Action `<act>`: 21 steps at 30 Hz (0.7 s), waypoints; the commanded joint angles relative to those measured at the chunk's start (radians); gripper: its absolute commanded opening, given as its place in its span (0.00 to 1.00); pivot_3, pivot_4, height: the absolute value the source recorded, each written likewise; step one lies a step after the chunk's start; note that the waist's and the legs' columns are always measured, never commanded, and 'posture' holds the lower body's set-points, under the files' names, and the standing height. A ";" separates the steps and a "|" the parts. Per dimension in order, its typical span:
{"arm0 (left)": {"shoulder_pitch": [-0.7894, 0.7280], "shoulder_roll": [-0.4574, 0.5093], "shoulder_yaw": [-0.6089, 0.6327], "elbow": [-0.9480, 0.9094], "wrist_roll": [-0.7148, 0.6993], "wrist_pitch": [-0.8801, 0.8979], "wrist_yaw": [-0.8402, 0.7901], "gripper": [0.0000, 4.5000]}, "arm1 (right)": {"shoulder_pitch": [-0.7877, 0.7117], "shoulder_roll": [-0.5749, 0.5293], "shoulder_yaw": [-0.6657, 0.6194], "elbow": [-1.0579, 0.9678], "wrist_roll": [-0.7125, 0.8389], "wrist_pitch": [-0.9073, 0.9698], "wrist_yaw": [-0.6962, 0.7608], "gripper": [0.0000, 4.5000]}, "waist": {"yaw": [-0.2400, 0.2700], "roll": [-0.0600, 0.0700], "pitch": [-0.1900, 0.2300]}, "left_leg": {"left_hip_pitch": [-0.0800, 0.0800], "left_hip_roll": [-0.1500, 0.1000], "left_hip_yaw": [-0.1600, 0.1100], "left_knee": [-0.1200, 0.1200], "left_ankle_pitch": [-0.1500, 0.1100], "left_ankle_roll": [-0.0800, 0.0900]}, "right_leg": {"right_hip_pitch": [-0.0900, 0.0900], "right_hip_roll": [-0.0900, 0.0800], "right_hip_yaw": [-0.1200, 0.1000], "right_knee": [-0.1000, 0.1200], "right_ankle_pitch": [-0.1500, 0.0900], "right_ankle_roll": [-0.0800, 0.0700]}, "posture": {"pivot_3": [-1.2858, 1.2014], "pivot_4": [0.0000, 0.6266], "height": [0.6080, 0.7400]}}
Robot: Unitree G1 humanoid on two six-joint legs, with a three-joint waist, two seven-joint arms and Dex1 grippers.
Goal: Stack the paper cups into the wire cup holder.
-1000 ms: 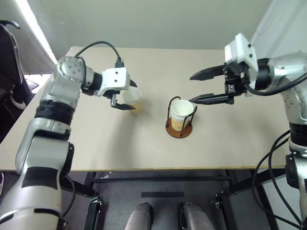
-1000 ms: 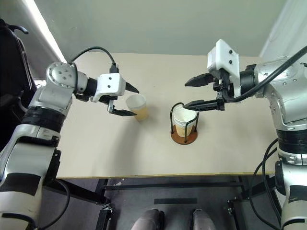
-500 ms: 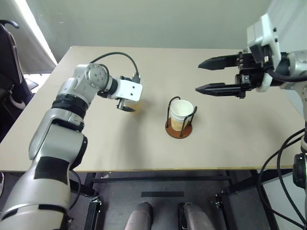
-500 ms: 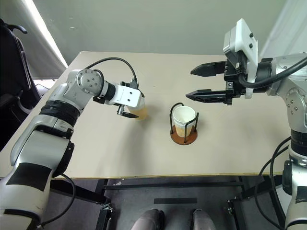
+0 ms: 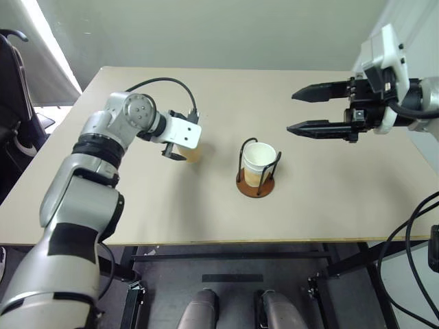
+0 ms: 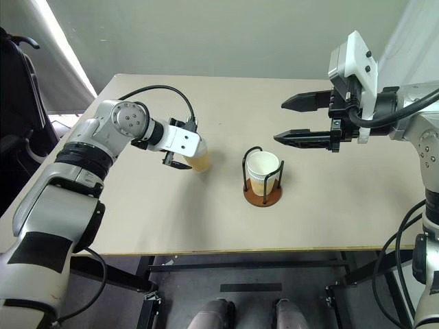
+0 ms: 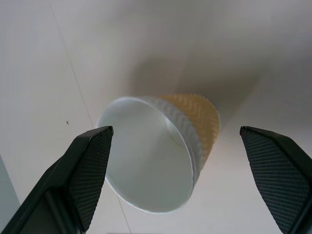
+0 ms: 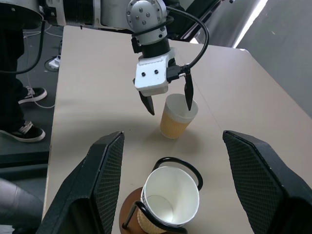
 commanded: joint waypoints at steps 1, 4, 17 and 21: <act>0.000 0.018 -0.002 -0.006 0.011 -0.006 -0.005 0.96 | 0.000 -0.019 -0.020 -0.018 0.005 -0.021 -0.004 0.72 | 0.001 0.000 0.000 | 0.000 0.001 -0.001 0.000 0.000 0.000 | 0.000 -0.001 0.000 0.000 0.000 0.000 | 0.52 0.24 1.00; 0.009 0.027 -0.007 -0.011 0.014 -0.005 -0.028 0.78 | 0.008 -0.025 -0.023 -0.022 0.006 -0.023 -0.005 0.73 | 0.001 0.000 0.000 | 0.000 0.001 -0.001 0.001 0.000 0.000 | 0.000 -0.001 0.001 0.000 0.000 0.001 | 0.52 0.24 1.00; 0.011 0.023 -0.004 -0.006 0.019 -0.006 -0.042 0.01 | 0.030 -0.042 -0.025 -0.030 0.008 -0.023 -0.016 0.73 | 0.001 0.000 0.000 | 0.000 0.000 -0.001 0.001 0.001 0.000 | 0.000 -0.001 0.000 0.001 0.001 0.001 | 0.52 0.24 1.00; -0.013 0.011 0.046 -0.018 -0.049 0.012 -0.091 0.01 | 0.045 -0.051 -0.031 -0.034 0.003 -0.029 -0.021 0.73 | 0.001 0.000 0.000 | 0.000 0.001 -0.002 0.001 0.001 0.000 | 0.000 -0.002 0.001 0.001 0.001 0.001 | 0.52 0.24 1.00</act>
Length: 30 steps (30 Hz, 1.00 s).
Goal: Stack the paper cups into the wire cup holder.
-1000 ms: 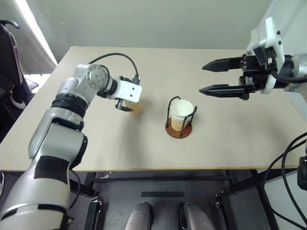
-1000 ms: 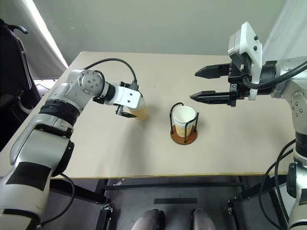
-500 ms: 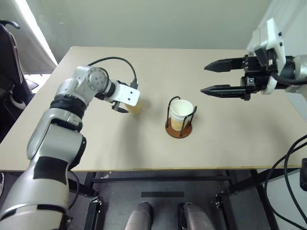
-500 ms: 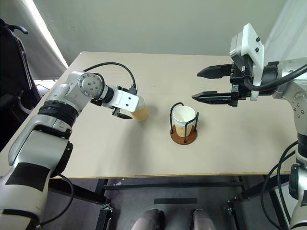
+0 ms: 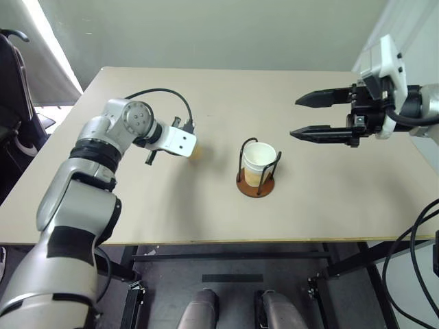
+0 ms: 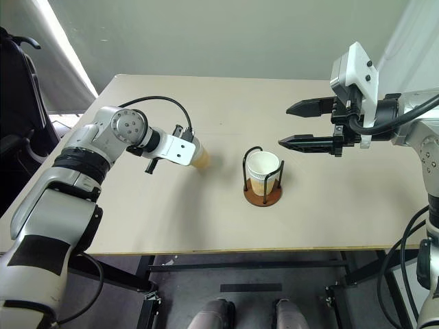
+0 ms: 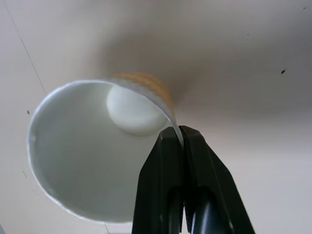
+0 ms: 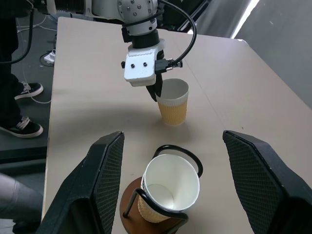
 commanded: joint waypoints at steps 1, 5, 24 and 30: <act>-0.049 -0.014 0.086 -0.029 -0.114 0.029 -0.075 0.01 | 0.013 -0.031 -0.031 -0.031 0.003 -0.018 -0.005 0.73 | 0.001 0.000 0.000 | 0.000 0.000 0.000 0.000 0.000 0.000 | 0.000 0.001 0.000 0.000 0.000 0.000 | 0.52 0.24 1.00; -0.089 -0.037 0.174 -0.097 -0.248 0.096 -0.178 0.01 | 0.050 -0.077 -0.024 -0.037 -0.004 -0.029 0.028 0.73 | 0.008 0.000 0.000 | -0.002 -0.001 0.000 0.001 0.000 0.000 | 0.000 0.000 -0.001 0.000 0.000 0.000 | 0.52 0.24 1.00; -0.161 -0.012 0.105 -0.441 -0.698 0.472 -0.423 0.01 | -0.022 -0.113 -0.029 -0.071 0.046 0.048 0.034 0.73 | -0.003 0.000 0.000 | 0.000 0.001 0.003 0.003 -0.001 0.002 | 0.001 0.002 0.000 0.000 0.001 0.002 | 0.52 0.24 1.00; -0.181 0.025 -0.035 -0.431 -0.788 0.450 -0.423 0.01 | -0.031 -0.130 -0.080 -0.139 0.116 0.130 -0.016 0.73 | 0.001 0.000 0.000 | -0.001 0.001 0.002 0.003 -0.001 0.002 | 0.002 0.001 0.000 -0.001 0.001 0.002 | 0.52 0.24 1.00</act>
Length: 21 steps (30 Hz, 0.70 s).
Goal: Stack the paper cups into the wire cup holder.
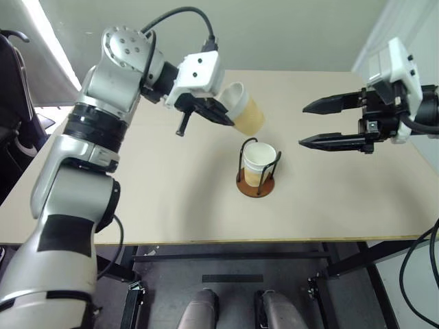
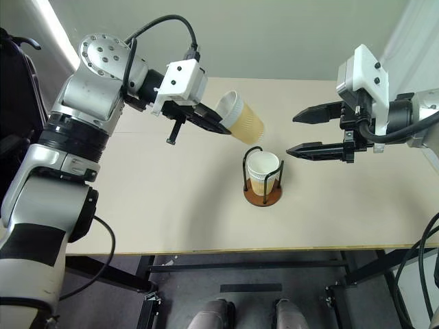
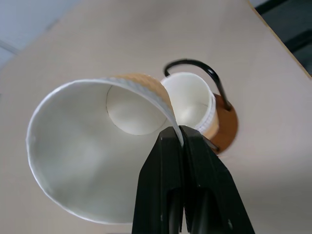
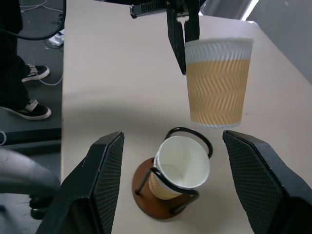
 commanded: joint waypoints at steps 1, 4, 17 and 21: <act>-0.052 0.006 -0.038 -0.003 -0.044 -0.023 -0.032 0.01 | -0.030 -0.026 -0.069 -0.046 0.042 0.028 -0.033 0.73 | 0.002 0.000 0.000 | 0.000 0.000 0.000 0.000 0.000 0.000 | 0.000 0.000 0.000 0.000 0.000 0.000 | 0.52 0.24 1.00; -0.066 -0.031 -0.056 0.036 -0.059 -0.028 -0.032 0.01 | -0.027 -0.051 -0.089 -0.054 0.052 0.040 -0.048 0.73 | 0.007 0.000 0.000 | -0.001 0.000 -0.001 0.002 -0.001 0.001 | 0.001 0.000 -0.001 0.000 0.000 0.000 | 0.52 0.24 1.00; -0.102 -0.132 -0.111 0.179 -0.039 -0.128 -0.032 0.01 | 0.050 -0.141 -0.129 -0.061 0.058 0.028 -0.062 0.73 | 0.011 0.001 0.000 | -0.003 -0.001 0.000 0.010 -0.004 0.005 | 0.003 0.000 -0.001 0.000 0.000 0.005 | 0.52 0.24 1.00; -0.103 -0.145 -0.124 0.204 -0.033 -0.154 -0.032 0.01 | 0.077 -0.148 -0.148 -0.076 0.068 0.031 -0.076 0.73 | 0.013 0.001 0.000 | -0.004 -0.001 0.001 0.012 -0.005 0.006 | 0.003 -0.001 0.000 -0.001 0.001 0.007 | 0.52 0.24 1.00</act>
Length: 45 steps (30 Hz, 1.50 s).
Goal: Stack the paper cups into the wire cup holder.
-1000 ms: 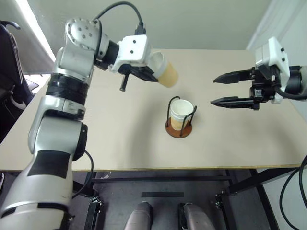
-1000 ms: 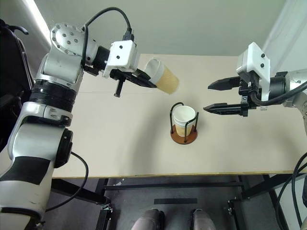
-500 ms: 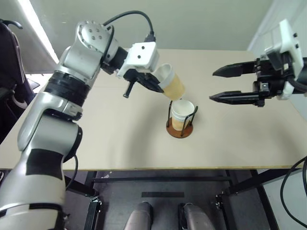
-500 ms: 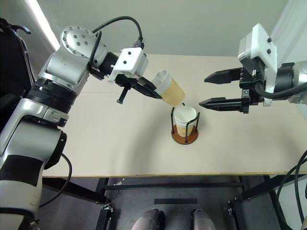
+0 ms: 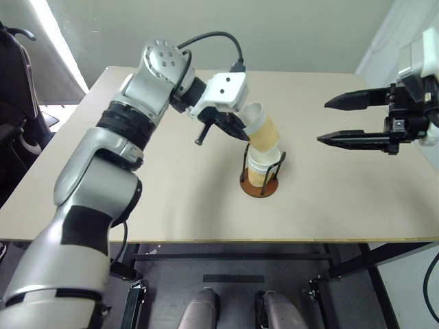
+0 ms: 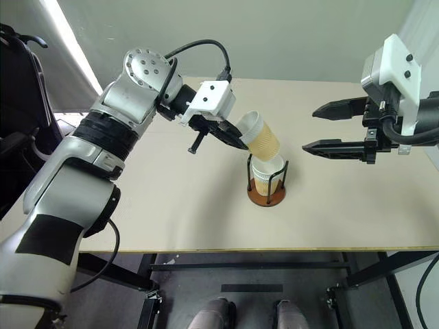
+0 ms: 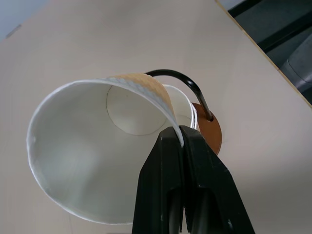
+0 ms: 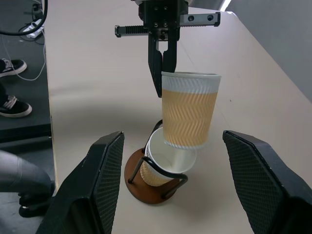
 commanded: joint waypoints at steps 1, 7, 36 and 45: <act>-0.037 -0.007 0.000 0.008 0.000 -0.037 -0.032 0.01 | 0.011 -0.026 -0.069 -0.029 0.016 -0.011 -0.018 0.73 | 0.001 0.000 0.000 | -0.001 0.000 -0.001 0.001 0.000 0.000 | 0.000 -0.001 0.000 0.000 0.000 0.001 | 0.52 0.24 1.00; -0.041 -0.023 -0.020 0.030 0.005 -0.057 -0.032 0.01 | 0.039 -0.033 -0.096 -0.048 0.034 -0.003 -0.035 0.73 | 0.003 0.000 0.000 | -0.001 -0.001 0.001 0.001 -0.001 0.001 | 0.000 -0.001 0.001 0.000 -0.001 0.002 | 0.52 0.24 1.00; -0.180 -0.192 -0.082 0.280 0.151 -0.229 -0.032 0.01 | 0.115 -0.066 -0.128 -0.068 0.076 -0.007 -0.080 0.73 | 0.009 0.000 0.000 | -0.002 -0.002 0.005 0.002 -0.003 0.005 | 0.001 -0.004 0.002 -0.001 -0.003 0.008 | 0.52 0.24 1.00; -0.204 -0.181 -0.153 0.294 0.153 -0.269 -0.032 0.01 | 0.112 -0.075 -0.118 -0.063 0.077 -0.005 -0.087 0.73 | 0.010 0.000 0.000 | -0.002 -0.002 0.006 0.003 -0.004 0.006 | 0.001 -0.004 0.002 -0.001 -0.003 0.009 | 0.52 0.24 1.00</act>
